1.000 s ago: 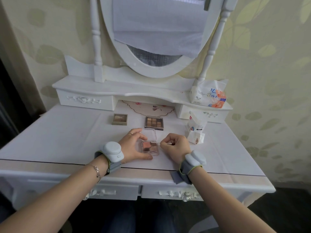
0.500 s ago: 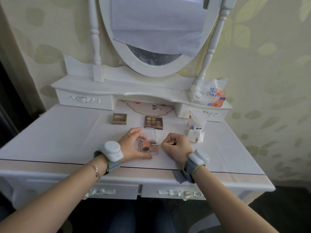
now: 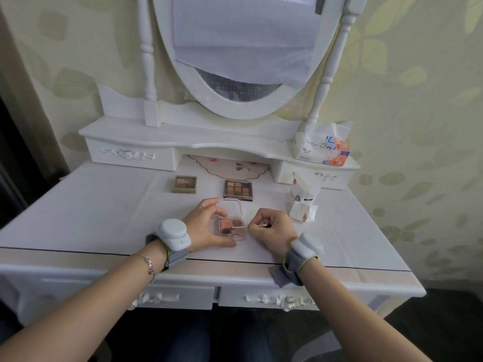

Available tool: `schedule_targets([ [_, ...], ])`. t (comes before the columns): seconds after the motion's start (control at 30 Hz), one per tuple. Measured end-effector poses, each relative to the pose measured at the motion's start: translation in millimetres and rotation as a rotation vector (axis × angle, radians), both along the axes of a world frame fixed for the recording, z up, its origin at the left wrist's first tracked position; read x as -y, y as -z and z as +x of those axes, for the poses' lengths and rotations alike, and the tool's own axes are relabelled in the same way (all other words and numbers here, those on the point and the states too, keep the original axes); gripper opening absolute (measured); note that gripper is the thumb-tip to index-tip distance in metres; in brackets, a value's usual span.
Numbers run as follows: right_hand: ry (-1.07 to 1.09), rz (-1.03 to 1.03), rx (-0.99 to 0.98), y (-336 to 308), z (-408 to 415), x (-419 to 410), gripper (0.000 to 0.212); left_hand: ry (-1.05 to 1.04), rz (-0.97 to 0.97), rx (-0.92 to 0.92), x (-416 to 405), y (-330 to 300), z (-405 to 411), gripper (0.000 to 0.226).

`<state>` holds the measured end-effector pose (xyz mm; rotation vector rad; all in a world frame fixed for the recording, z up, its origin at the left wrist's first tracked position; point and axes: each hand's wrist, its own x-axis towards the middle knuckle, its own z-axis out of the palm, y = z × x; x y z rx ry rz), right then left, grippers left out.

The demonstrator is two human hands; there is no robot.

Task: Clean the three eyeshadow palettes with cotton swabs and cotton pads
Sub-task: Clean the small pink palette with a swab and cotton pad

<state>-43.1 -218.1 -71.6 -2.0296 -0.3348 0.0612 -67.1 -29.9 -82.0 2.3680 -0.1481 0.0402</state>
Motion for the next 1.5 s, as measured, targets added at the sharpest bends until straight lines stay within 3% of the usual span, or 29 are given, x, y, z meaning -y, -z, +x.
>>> schedule_targets([
  [0.13,-0.034,0.011,-0.006,0.8,0.2,0.2,0.017,0.011,0.007,0.007,-0.1,2.1,1.2,0.097],
  [0.33,-0.087,0.016,-0.037,-1.0,1.4,2.4,0.027,0.012,0.027,0.019,-2.7,6.8,5.1,0.073],
  [0.47,-0.066,0.008,-0.033,-0.9,1.1,2.6,0.016,0.001,0.021,0.016,-1.3,5.6,4.1,0.087],
  [0.63,-0.087,0.038,-0.079,-1.7,2.0,4.3,0.016,0.007,0.034,0.042,-2.8,7.8,6.4,0.068],
  [0.8,0.013,0.08,-0.055,3.8,4.3,2.9,0.013,0.013,0.042,0.037,-2.7,6.7,5.5,0.073],
  [1.2,-0.038,-0.006,-0.024,0.1,1.1,3.8,0.009,0.013,0.04,0.041,-2.2,6.3,5.3,0.074],
  [1.5,-0.042,0.025,-0.041,-2.0,0.3,3.9,0.023,0.01,0.042,0.02,-2.1,6.3,4.5,0.069],
])
